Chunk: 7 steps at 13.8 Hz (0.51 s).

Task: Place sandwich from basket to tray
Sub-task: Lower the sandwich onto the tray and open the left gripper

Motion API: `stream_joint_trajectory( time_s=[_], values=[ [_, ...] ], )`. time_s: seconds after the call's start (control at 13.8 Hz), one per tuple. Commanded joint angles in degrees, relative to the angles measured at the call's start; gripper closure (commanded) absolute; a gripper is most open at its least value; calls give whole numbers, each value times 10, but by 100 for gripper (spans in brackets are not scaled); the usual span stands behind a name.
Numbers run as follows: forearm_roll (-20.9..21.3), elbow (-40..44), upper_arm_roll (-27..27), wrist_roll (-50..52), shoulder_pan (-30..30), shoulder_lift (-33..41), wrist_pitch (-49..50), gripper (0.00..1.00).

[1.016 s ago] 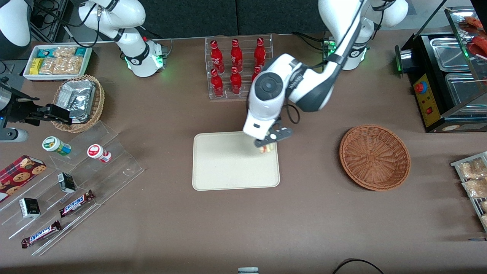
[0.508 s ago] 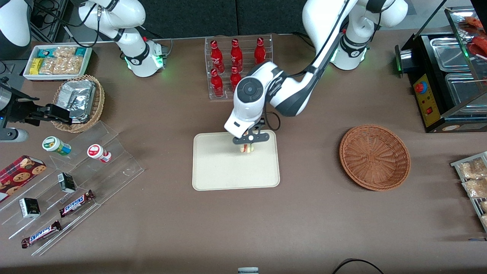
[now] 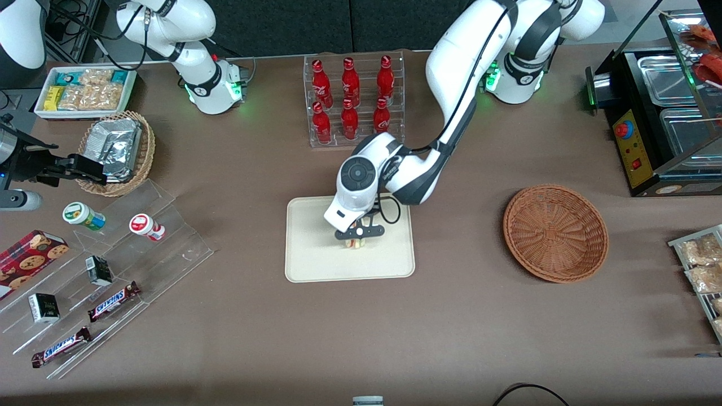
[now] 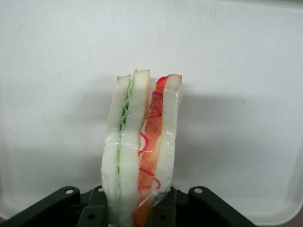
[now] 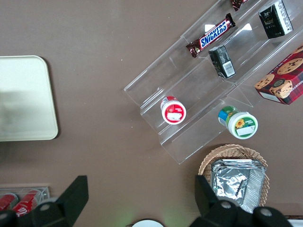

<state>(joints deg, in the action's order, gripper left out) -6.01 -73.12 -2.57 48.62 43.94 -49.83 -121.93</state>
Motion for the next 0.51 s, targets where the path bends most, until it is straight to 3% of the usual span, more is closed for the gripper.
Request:
stream_joint_trajectory(
  time_s=[0.0,0.29,0.36,0.44],
  values=[
    [27,56,2,-33,-3,-45,9,92],
    [33,60,2,-46,-3,-58,2,85],
    [32,58,2,-46,-3,-59,-1,63],
    [31,57,2,-45,-3,-58,-1,20]
  ],
)
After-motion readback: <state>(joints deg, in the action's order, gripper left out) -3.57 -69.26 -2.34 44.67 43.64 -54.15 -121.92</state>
